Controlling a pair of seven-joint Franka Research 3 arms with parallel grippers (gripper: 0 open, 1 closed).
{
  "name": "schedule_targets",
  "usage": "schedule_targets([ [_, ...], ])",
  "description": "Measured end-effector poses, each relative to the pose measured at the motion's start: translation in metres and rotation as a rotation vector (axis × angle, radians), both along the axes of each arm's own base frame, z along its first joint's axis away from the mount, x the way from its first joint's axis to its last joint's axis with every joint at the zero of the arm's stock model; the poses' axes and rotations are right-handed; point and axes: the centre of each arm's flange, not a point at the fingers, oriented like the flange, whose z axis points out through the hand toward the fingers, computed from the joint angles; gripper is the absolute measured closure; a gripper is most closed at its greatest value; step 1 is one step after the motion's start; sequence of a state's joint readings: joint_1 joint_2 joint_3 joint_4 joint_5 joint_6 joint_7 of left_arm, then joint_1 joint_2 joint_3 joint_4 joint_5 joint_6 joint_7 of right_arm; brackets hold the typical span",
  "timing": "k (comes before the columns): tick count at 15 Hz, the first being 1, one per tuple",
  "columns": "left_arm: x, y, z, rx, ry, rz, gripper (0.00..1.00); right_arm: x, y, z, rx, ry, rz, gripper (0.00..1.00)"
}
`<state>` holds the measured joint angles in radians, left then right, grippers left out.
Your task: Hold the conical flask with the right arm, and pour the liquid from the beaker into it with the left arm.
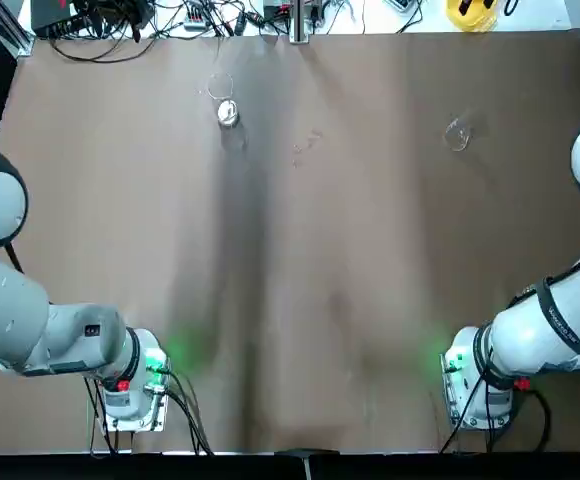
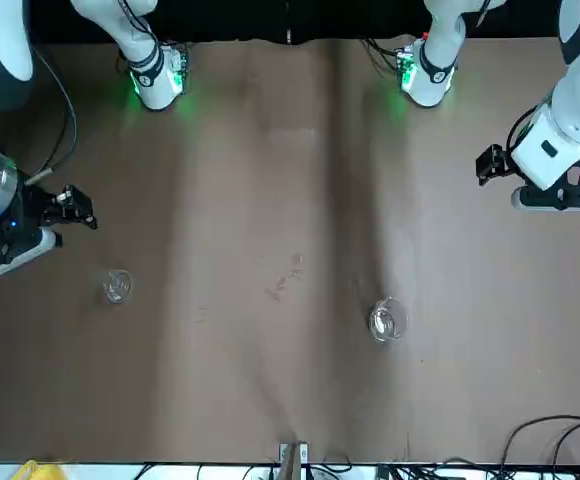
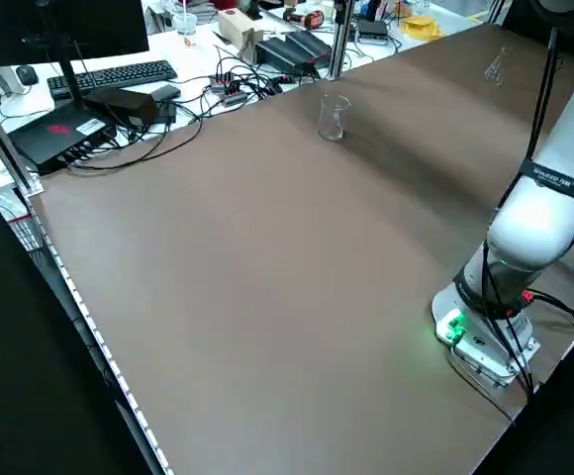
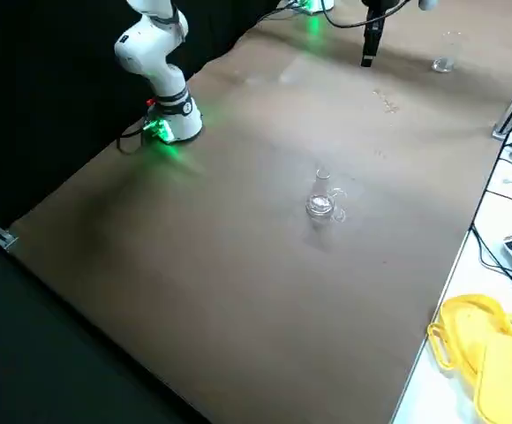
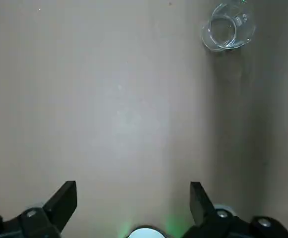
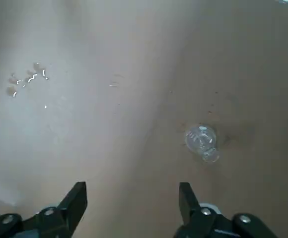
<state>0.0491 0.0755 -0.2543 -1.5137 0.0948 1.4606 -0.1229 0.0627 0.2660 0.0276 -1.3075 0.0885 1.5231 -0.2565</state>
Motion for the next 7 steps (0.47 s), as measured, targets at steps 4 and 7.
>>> schedule_targets([
  [4,0.000,0.001,0.000,0.000,0.001,0.003,0.00,-0.009,-0.010,0.017,-0.011,-0.010,-0.050,0.00],
  [7,0.000,0.002,-0.001,0.000,0.001,0.003,0.00,-0.027,-0.014,0.040,-0.017,-0.002,-0.111,0.00],
])
